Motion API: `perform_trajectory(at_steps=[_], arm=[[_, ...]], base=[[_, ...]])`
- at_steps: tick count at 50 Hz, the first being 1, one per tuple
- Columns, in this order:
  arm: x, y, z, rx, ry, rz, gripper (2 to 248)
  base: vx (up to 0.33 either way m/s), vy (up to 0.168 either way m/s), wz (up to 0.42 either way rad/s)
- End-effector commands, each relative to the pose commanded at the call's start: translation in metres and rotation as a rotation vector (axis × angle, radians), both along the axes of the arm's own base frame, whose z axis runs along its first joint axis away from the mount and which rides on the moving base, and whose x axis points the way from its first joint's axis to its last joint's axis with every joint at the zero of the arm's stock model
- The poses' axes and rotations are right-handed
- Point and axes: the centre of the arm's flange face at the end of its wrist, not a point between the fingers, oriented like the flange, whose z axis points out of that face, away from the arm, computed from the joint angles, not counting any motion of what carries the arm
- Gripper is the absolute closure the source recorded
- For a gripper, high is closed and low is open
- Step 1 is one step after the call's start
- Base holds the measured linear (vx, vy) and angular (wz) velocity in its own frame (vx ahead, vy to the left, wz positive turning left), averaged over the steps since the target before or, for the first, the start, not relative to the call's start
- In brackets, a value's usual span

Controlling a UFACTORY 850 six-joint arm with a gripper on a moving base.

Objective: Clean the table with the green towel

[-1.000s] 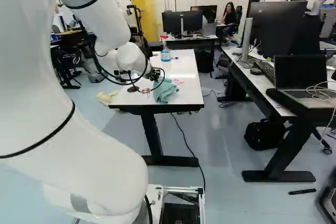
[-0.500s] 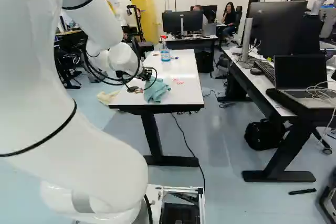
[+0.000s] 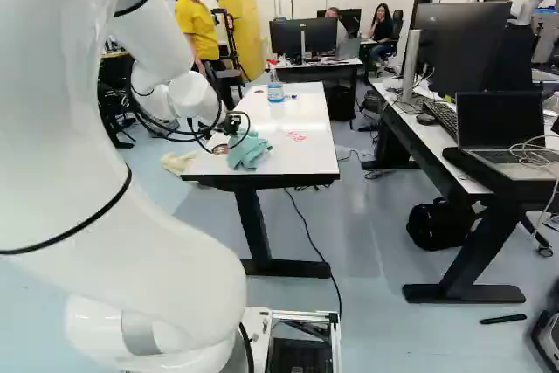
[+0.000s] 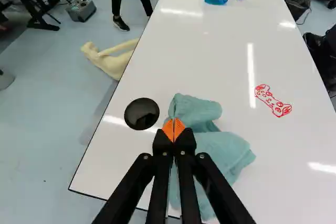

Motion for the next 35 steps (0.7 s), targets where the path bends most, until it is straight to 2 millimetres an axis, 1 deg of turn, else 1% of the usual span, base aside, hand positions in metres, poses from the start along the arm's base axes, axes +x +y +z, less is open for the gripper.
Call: perform_trajectory(at_steps=[7,18,26,35], arm=[[0.000,-0.003,0.000,0.000,0.000,-0.007,230],[0.000,-0.016,0.000,0.000,0.000,-0.037,230],[0.001,-0.016,-0.001,0.000,0.003,-0.037,230],[0.004,-0.016,-0.009,-0.003,0.021,-0.037,230]], base=[[0.000,0.000,0.000],[0.000,0.000,0.000],[0.000,0.000,0.000],[0.000,0.000,0.000]])
